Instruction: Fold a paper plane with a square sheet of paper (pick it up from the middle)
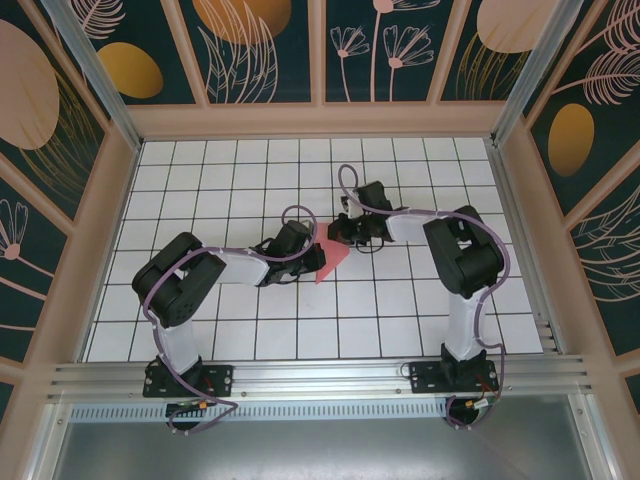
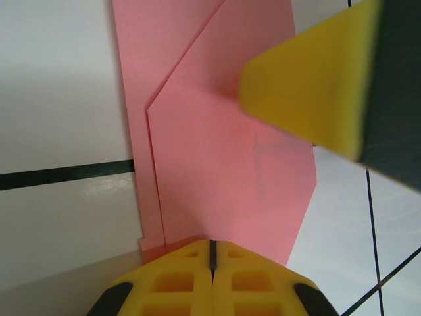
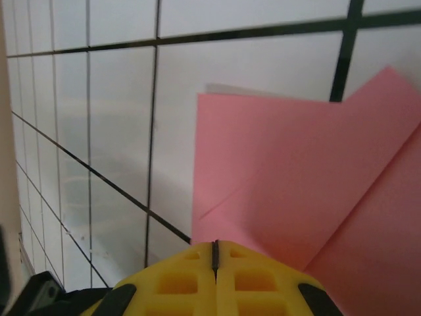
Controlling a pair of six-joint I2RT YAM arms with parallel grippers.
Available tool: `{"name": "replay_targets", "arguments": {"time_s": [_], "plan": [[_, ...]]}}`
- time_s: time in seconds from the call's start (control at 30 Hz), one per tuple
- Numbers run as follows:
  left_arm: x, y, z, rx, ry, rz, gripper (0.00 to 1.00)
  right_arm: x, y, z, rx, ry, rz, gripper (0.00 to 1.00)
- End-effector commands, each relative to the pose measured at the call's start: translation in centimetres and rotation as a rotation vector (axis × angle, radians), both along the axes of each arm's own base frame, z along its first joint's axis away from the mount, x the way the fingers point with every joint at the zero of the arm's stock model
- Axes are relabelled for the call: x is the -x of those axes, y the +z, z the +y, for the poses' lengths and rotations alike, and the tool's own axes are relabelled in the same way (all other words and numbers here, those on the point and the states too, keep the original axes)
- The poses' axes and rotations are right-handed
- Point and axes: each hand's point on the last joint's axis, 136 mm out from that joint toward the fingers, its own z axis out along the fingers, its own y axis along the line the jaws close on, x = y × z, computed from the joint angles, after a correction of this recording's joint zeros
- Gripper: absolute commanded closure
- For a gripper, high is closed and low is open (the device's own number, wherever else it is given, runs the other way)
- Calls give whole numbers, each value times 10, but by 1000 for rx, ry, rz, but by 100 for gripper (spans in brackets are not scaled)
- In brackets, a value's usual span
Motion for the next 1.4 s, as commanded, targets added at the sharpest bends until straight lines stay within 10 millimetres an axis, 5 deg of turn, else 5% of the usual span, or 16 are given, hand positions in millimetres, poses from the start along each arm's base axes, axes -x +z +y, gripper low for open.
{"name": "replay_targets", "arguments": {"time_s": [0.0, 0.17, 0.43, 1.37], "plan": [[25, -28, 16, -82, -39, 97, 100, 8, -20, -4, 13, 4, 59, 96], [16, -6, 7, -56, -65, 41, 100, 7, -35, -14, 70, -21, 83, 96], [12, 44, -25, 93, -170, -28, 78, 9, -53, -22, 121, -45, 121, 96], [41, -15, 5, -30, -113, 158, 81, 9, -74, -34, 184, -81, 179, 97]]}}
